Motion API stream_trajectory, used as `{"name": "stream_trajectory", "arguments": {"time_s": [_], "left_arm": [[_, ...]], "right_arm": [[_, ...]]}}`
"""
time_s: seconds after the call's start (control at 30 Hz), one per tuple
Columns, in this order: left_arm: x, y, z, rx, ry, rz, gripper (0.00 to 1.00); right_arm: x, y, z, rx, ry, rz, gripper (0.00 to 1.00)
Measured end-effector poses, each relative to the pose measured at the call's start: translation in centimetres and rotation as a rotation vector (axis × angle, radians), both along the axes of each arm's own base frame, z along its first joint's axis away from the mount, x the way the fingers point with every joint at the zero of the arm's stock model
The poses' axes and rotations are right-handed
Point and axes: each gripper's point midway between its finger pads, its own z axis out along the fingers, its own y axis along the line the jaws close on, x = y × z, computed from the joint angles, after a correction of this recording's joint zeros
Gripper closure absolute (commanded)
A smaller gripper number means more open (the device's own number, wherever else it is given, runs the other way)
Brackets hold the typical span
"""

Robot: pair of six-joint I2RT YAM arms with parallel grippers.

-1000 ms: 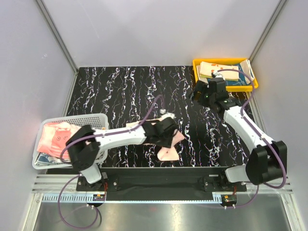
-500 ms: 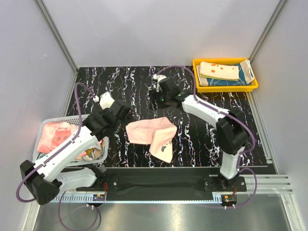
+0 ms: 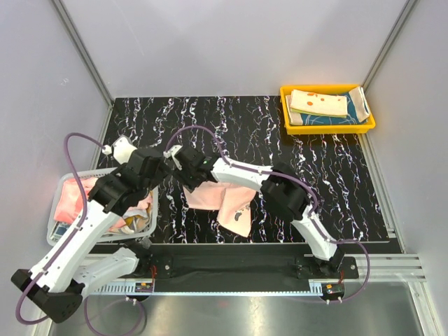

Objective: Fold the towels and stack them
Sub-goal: Flatten out the crumpled towel

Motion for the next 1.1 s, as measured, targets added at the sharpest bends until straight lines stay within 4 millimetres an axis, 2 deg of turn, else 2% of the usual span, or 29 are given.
{"name": "stream_trajectory", "arguments": {"time_s": [0.13, 0.47, 0.77, 0.93, 1.0, 1.1], "left_arm": [[-0.3, 1.0, 0.6, -0.001, -0.019, 0.016, 0.37], [-0.6, 1.3, 0.2, 0.002, -0.018, 0.005, 0.37], [-0.7, 1.1, -0.9, 0.009, 0.009, -0.012, 0.37], [-0.5, 1.0, -0.9, 0.003, 0.004, -0.017, 0.37], [-0.3, 0.9, -1.0, -0.004, -0.001, -0.019, 0.38], [-0.1, 0.4, -1.9, -0.008, 0.013, -0.037, 0.39]], "right_arm": [[-0.3, 0.3, -1.3, -0.061, -0.02, 0.006, 0.41], [1.4, 0.4, -2.0, -0.112, -0.087, -0.032, 0.41], [2.4, 1.8, -2.4, -0.067, -0.069, -0.044, 0.74], [4.4, 0.6, -2.4, -0.013, -0.021, -0.111, 0.83], [5.5, -0.7, -2.4, 0.011, -0.002, -0.154, 0.83], [6.7, -3.8, -2.4, 0.012, 0.031, -0.223, 0.81]]}}
